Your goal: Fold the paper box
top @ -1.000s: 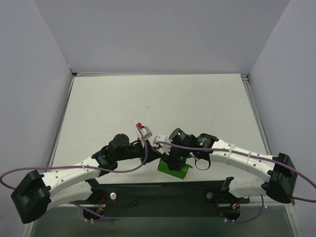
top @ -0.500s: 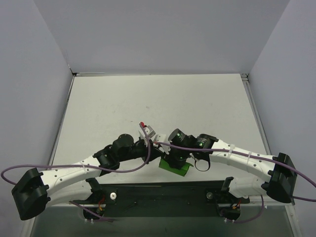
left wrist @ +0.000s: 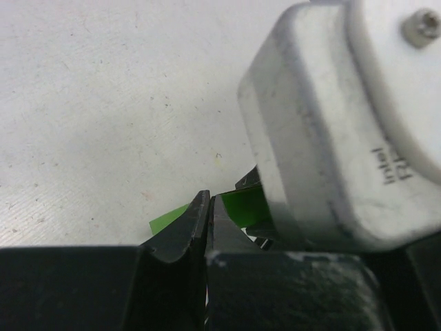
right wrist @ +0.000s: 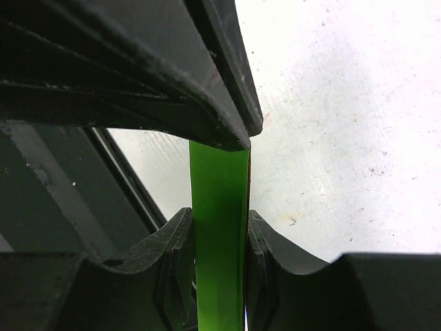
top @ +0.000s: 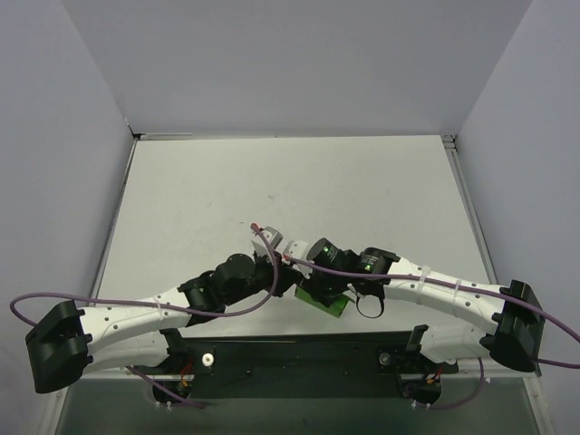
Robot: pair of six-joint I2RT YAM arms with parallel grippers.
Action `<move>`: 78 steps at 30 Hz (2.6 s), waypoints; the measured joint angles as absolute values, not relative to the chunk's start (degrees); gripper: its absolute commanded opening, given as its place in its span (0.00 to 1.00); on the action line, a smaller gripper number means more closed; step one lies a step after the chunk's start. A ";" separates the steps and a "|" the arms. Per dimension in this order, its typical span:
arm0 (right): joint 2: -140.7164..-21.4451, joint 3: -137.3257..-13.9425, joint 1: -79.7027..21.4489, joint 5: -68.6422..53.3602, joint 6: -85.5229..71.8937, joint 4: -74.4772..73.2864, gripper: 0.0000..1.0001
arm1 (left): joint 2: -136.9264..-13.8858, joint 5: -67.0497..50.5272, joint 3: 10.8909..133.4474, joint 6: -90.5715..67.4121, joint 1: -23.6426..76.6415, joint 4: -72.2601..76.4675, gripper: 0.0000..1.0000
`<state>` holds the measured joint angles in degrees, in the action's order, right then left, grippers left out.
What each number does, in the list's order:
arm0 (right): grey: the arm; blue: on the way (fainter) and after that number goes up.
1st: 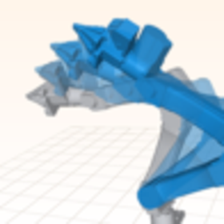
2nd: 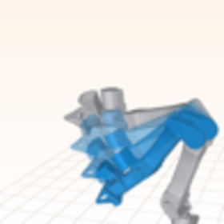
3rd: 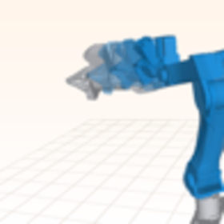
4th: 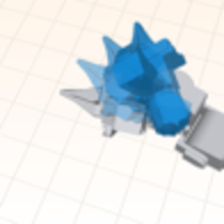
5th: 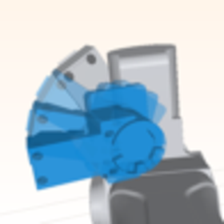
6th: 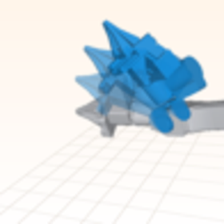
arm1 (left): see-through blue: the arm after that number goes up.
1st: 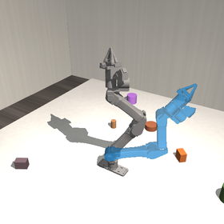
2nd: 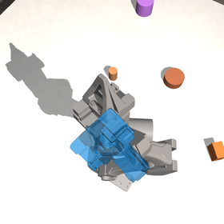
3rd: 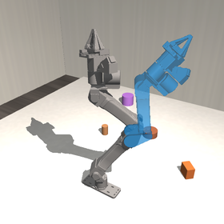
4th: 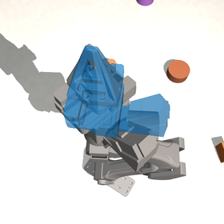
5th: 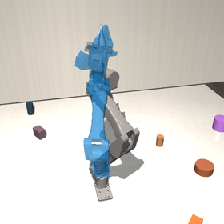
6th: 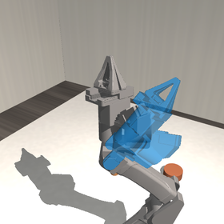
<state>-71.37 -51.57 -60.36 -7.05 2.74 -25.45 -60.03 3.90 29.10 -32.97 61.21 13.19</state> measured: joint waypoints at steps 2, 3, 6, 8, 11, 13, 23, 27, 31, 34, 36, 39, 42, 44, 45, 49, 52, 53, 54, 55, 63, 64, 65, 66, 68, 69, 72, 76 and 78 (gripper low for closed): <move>-71.37 -51.57 -60.49 -5.85 2.24 -24.82 0.02 | -59.99 5.69 28.47 -35.27 61.39 14.24 0.00; -71.37 -51.57 -60.51 -5.34 1.93 -24.51 0.02 | -59.92 6.57 28.01 -36.38 61.43 14.96 0.00; -71.40 -51.57 -60.53 -4.43 1.43 -23.42 0.02 | -59.42 8.75 26.85 -39.16 61.45 16.49 0.00; -71.48 -51.57 -60.53 -3.95 1.17 -22.76 0.01 | -58.98 9.93 26.17 -40.69 61.45 17.37 0.00; -71.88 -51.57 -60.64 -3.57 0.16 -21.87 0.01 | -58.33 11.14 25.04 -42.44 61.47 18.39 0.00; -71.96 -51.57 -60.77 -3.18 -0.21 -21.63 0.02 | -58.02 11.68 24.18 -43.42 61.47 19.20 0.00; -71.94 -51.57 -60.55 -0.82 -1.32 -21.45 0.02 | -57.41 12.38 19.68 -43.42 61.73 23.70 0.00; -71.83 -51.57 -60.36 0.27 -1.58 -20.29 0.02 | -58.46 12.14 17.43 -42.11 61.84 23.00 0.00; -71.83 -51.57 -60.36 0.60 -1.69 -19.92 0.01 | -59.00 11.73 16.88 -40.75 61.84 23.03 0.00; -71.83 -51.57 -60.36 0.67 -1.72 -19.92 0.02 | -58.65 11.40 16.86 -39.09 61.84 23.05 0.05; -71.83 -51.57 -60.36 0.60 -1.72 -19.90 0.01 | -57.52 11.00 16.80 -36.97 61.82 23.03 0.17; -71.83 -51.57 -60.36 -0.30 -1.72 -19.90 0.02 | -54.89 8.62 16.80 -33.04 60.36 23.40 0.32; -71.81 -51.57 -60.36 -1.98 -1.67 -19.86 0.02 | -52.90 4.56 16.71 -30.33 55.83 24.67 0.43; -71.79 -51.57 -60.36 -3.25 -1.58 -19.84 0.02 | -52.60 1.04 16.53 -28.99 52.60 26.26 0.48; -71.77 -51.57 -60.36 -3.70 -1.54 -19.81 0.02 | -52.69 -0.73 16.53 -28.29 51.35 26.87 0.50; -71.66 -51.57 -60.36 -6.09 -1.50 -19.64 0.02 | -54.72 -7.31 16.67 -26.06 49.06 29.12 0.51; -71.66 -51.55 -60.36 -7.22 -1.48 -20.05 0.02 | -57.21 -12.34 17.19 -24.69 48.93 30.37 0.52; -71.66 -51.55 -60.36 -7.51 -1.50 -20.05 0.02 | -57.80 -13.78 17.45 -24.40 48.88 30.65 0.52; -71.66 -51.55 -60.36 -7.86 -1.50 -19.79 0.02 | -58.24 -14.96 17.74 -24.18 48.90 30.74 0.51; -71.66 -51.55 -60.36 -8.05 -1.50 -19.70 0.02 | -58.57 -15.97 17.93 -23.99 48.90 30.94 0.50; -71.64 -51.55 -60.36 -9.34 -1.50 -19.53 0.02 | -58.89 -18.22 18.92 -22.63 48.90 31.94 0.51; -71.61 -51.55 -60.36 -9.47 -1.50 -19.51 0.02 | -58.87 -18.22 19.14 -22.35 48.90 31.92 0.51; -71.61 -51.55 -60.36 -9.52 -1.52 -19.53 0.02 | -58.83 -18.15 19.40 -21.98 48.90 31.88 0.50; -71.59 -51.55 -60.36 -9.56 -1.50 -19.53 0.02 | -58.83 -18.09 19.68 -21.69 48.90 31.86 0.47; -71.55 -51.55 -60.36 -9.74 -1.52 -19.51 0.02 | -58.83 -18.00 20.27 -21.12 48.90 31.79 0.40; -71.53 -51.55 -60.36 -9.78 -1.52 -19.51 0.02 | -58.83 -17.98 20.60 -20.75 48.90 31.70 0.39; -71.50 -51.55 -60.36 -9.91 -1.52 -19.51 0.02 | -58.72 -18.00 21.04 -20.25 48.90 31.55 0.35; -71.50 -51.55 -60.36 -9.91 -1.52 -19.53 0.02 | -58.30 -17.98 21.06 -20.12 48.90 30.61 0.35; -71.50 -51.55 -60.36 -9.93 -1.52 -19.51 0.02 | -57.93 -17.98 21.06 -20.01 48.90 30.02 0.36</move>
